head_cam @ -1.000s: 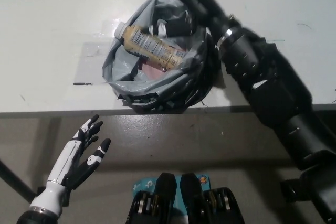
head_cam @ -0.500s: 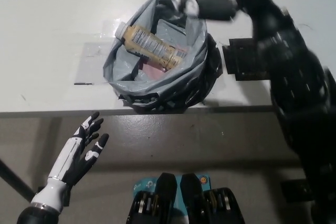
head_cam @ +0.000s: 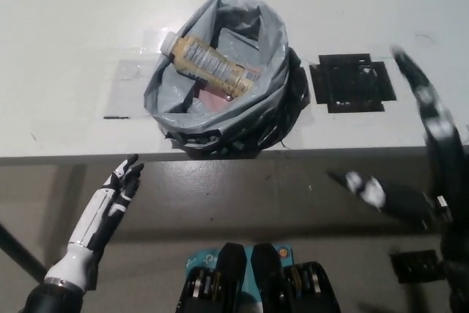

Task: Use the right hand to pick up a bottle of protein shake and place it into a plastic bag on the left side

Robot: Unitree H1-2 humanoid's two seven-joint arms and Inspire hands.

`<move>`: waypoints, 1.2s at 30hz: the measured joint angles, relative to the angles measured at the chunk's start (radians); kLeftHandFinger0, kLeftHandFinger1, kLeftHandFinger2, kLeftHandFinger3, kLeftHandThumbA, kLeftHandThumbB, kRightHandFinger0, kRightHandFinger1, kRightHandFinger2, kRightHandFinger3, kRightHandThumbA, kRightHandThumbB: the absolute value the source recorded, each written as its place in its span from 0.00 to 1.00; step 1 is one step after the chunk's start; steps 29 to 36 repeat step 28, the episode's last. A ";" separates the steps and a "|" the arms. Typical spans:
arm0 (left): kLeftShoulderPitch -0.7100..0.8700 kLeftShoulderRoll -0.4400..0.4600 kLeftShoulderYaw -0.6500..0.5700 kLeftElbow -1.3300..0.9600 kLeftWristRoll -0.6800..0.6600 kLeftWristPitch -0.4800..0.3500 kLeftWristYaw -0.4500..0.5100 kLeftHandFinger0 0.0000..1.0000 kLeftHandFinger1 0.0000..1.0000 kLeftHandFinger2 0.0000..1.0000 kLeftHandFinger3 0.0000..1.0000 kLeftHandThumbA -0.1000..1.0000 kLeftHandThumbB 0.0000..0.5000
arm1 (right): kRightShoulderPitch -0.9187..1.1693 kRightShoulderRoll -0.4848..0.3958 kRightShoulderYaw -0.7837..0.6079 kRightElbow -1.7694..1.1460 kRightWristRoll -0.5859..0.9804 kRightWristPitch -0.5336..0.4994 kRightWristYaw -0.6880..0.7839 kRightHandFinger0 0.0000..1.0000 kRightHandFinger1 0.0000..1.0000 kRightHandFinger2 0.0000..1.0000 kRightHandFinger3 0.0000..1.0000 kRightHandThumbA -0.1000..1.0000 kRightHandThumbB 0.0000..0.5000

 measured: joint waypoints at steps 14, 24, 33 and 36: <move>0.010 -0.002 -0.004 -0.001 -0.006 0.000 -0.001 1.00 1.00 1.00 1.00 0.94 0.31 | -0.014 0.027 -0.039 0.531 0.027 -0.093 -0.045 1.00 1.00 1.00 1.00 0.83 0.39; 0.020 0.000 -0.018 -0.011 -0.004 0.000 -0.006 1.00 1.00 1.00 1.00 0.91 0.24 | -0.004 0.018 -0.029 0.588 0.029 -0.121 -0.045 1.00 1.00 1.00 1.00 0.85 0.45; 0.021 0.004 -0.024 -0.011 -0.002 0.000 -0.012 1.00 1.00 1.00 1.00 0.90 0.24 | 0.001 0.018 -0.022 0.588 0.031 -0.121 -0.044 1.00 1.00 1.00 1.00 0.84 0.42; 0.021 0.004 -0.024 -0.011 -0.002 0.000 -0.012 1.00 1.00 1.00 1.00 0.90 0.24 | 0.001 0.018 -0.022 0.588 0.031 -0.121 -0.044 1.00 1.00 1.00 1.00 0.84 0.42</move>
